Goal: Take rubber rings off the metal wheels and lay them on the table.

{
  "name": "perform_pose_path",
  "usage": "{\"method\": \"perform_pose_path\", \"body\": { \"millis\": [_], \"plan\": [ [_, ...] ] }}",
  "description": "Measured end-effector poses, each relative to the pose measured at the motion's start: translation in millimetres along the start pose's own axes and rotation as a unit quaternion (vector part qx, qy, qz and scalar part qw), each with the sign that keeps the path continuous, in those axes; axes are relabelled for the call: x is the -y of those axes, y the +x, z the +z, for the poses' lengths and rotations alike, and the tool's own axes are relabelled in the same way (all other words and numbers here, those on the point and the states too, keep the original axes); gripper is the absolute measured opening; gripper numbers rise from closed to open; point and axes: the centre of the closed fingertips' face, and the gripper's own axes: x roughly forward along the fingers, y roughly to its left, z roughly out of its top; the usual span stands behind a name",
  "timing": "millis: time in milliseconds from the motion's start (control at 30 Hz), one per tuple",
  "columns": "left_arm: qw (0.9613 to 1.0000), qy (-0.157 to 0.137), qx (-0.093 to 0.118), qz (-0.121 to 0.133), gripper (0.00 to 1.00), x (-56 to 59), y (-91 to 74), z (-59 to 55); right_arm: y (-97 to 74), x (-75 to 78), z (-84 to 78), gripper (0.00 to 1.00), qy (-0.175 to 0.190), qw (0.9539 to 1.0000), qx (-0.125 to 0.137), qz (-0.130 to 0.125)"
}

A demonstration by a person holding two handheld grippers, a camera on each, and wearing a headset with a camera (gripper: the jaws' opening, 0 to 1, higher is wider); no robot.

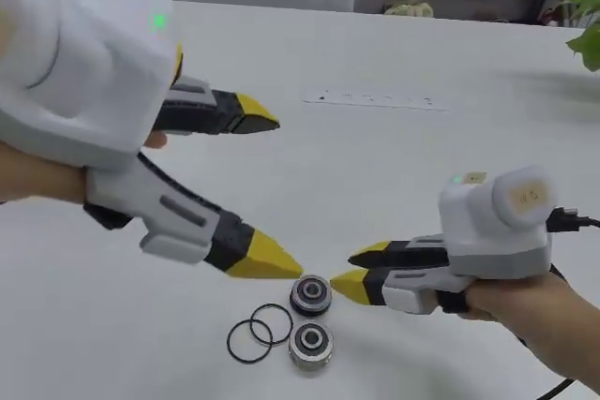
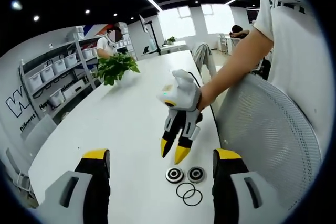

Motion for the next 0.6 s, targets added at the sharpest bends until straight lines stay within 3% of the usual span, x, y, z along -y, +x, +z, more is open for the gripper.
{"method": "perform_pose_path", "body": {
  "millis": [100, 200, 333, 433, 533, 600],
  "plan": [
    [0.9999, -0.001, 0.015, 0.004, 0.75, -10.0, 8.6, 5.9, 0.6, 0.5, -3.8, 0.22, -0.007, 0.9999, -0.008, -0.001],
    [0.9998, 0.007, 0.013, 0.016, 0.69, -19.9, 18.5, 7.4, 1.7, -0.4, -6.9, 0.22, -0.010, 0.9998, -0.015, 0.000],
    [0.9997, -0.004, 0.017, 0.020, 0.66, -26.6, 34.6, 0.6, 3.4, -2.6, -10.7, 0.20, -0.021, 0.9995, -0.025, 0.004],
    [0.9997, -0.016, 0.011, 0.012, 0.64, -22.5, 46.0, -14.2, 4.1, -4.3, -11.6, 0.21, -0.027, 0.9992, -0.028, 0.006],
    [0.9994, -0.035, -0.006, 0.000, 0.61, -11.4, 56.9, -36.8, 5.1, -5.9, -12.9, 0.21, -0.030, 0.9990, -0.031, 0.009],
    [0.9991, -0.042, -0.008, -0.004, 0.58, -5.8, 61.5, -45.6, 5.8, -6.6, -13.9, 0.21, -0.030, 0.9990, -0.032, 0.011]
  ]
}}
